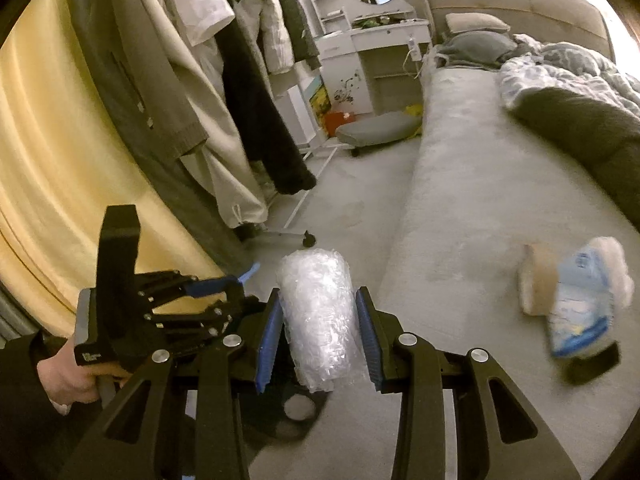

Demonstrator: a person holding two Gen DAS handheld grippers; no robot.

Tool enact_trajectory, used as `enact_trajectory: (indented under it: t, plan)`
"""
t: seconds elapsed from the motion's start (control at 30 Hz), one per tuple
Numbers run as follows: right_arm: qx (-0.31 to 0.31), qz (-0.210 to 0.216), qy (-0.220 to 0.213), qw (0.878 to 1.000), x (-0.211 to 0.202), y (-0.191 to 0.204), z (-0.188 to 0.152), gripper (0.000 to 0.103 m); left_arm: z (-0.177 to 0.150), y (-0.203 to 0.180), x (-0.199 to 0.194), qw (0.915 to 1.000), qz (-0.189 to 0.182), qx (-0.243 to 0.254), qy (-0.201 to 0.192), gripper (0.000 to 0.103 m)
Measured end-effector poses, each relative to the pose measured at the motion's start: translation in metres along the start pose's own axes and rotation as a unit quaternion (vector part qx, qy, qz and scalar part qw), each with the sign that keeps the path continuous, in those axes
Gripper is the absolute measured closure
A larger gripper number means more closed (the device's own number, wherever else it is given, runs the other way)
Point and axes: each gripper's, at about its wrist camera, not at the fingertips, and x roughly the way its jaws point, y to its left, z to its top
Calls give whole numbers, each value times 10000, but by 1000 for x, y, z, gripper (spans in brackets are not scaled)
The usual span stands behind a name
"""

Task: Collect trash
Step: 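Carry the black piece into the black bin and open the left gripper while the right carries bubble wrap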

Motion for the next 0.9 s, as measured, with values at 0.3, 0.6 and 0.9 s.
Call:
enact_trajectory:
  t: [0.3,0.6,0.9]
  plan:
    - [-187,168,386,9989,53,34,9,66,-25,28,23,9977,-104,-222,625,61]
    - [-358,289,753,9961,100,62,12,66,-50,61,40,9912,-99,-364,1271,61]
    - [-456,292,1039,9931,132,73,8,66,-70,81,52,9827,-263,-422,1784,50]
